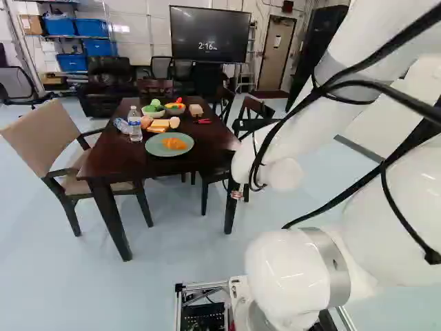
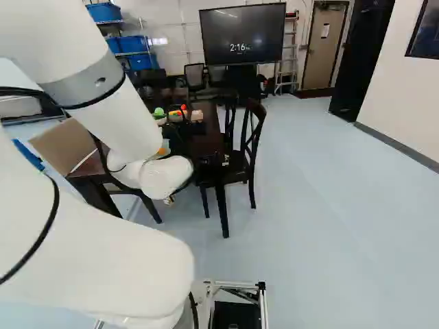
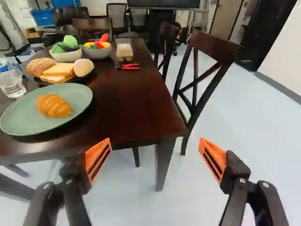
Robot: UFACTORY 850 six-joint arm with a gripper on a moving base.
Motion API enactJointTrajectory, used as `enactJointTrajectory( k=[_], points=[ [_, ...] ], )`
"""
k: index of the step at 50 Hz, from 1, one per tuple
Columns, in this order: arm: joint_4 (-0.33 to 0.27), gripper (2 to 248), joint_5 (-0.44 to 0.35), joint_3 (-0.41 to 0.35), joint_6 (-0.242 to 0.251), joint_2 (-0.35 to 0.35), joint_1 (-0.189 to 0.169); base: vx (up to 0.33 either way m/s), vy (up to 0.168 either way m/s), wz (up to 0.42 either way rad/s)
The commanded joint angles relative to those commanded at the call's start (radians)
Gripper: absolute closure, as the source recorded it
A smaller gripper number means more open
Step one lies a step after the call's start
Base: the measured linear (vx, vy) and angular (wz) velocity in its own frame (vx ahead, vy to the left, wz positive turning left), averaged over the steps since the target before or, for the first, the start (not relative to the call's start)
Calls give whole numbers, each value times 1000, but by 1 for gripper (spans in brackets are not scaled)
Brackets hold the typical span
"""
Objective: Move the croissant to the empty plate
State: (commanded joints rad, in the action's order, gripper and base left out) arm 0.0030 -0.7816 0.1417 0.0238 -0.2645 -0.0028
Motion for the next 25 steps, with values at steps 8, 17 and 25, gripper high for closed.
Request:
enactJointTrajectory(
  k=[8, 17, 25],
  points=[
    [-1, 3, -33, -20, -9, -5, 1, 0, 0, 0],
    [-2, 3, -61, -36, -16, -10, 2, 0, 0, 0],
    [-3, 3, -78, -47, -20, -13, 2, 0, 0, 0]
  ],
)
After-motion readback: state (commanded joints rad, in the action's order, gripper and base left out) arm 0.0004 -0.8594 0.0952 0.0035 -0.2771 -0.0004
